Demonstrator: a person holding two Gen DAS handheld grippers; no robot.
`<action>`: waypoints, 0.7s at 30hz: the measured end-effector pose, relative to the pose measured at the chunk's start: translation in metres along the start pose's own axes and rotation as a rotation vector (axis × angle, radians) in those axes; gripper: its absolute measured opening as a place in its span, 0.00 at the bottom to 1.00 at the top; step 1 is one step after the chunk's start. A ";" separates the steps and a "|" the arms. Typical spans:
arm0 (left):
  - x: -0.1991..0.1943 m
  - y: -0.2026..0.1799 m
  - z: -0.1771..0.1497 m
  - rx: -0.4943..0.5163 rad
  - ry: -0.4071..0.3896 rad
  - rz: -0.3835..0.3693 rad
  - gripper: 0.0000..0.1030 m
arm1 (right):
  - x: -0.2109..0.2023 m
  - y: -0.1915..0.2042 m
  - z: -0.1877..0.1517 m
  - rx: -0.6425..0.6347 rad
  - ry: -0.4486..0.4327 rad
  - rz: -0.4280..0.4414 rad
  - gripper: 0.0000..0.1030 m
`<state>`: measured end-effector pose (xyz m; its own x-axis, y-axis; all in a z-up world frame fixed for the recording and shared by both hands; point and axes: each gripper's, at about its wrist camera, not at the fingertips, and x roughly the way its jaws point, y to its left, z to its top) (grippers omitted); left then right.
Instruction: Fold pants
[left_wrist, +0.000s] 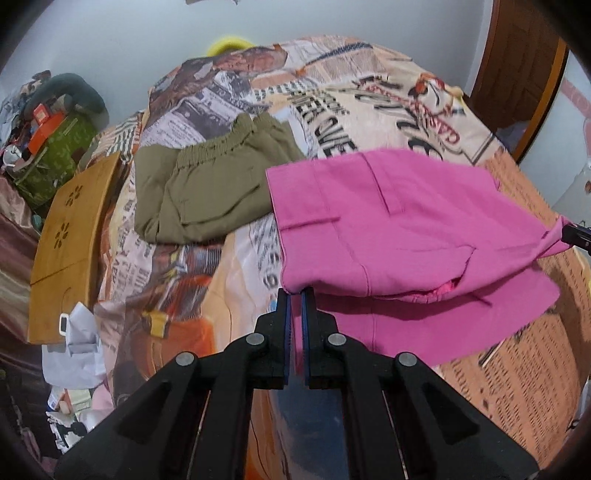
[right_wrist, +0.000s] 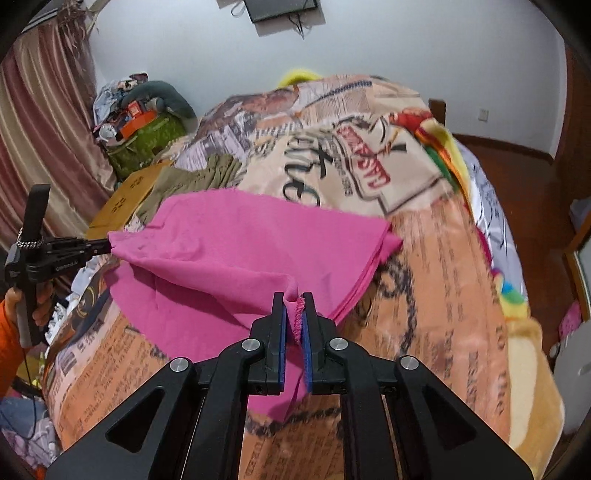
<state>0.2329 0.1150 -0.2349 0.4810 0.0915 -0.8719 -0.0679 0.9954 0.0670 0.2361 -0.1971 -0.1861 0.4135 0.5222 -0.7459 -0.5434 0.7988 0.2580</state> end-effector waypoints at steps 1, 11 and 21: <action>0.001 0.000 -0.003 0.002 0.006 0.001 0.04 | 0.000 0.000 -0.003 0.003 0.008 -0.002 0.09; -0.014 0.009 -0.022 0.005 0.003 0.026 0.26 | -0.025 0.012 -0.019 -0.015 0.010 -0.045 0.37; -0.062 0.004 -0.003 0.029 -0.142 0.034 0.57 | -0.032 0.063 -0.004 -0.185 -0.046 -0.022 0.41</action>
<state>0.1997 0.1135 -0.1821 0.5978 0.1259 -0.7917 -0.0615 0.9919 0.1113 0.1857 -0.1646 -0.1481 0.4576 0.5214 -0.7203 -0.6572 0.7439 0.1210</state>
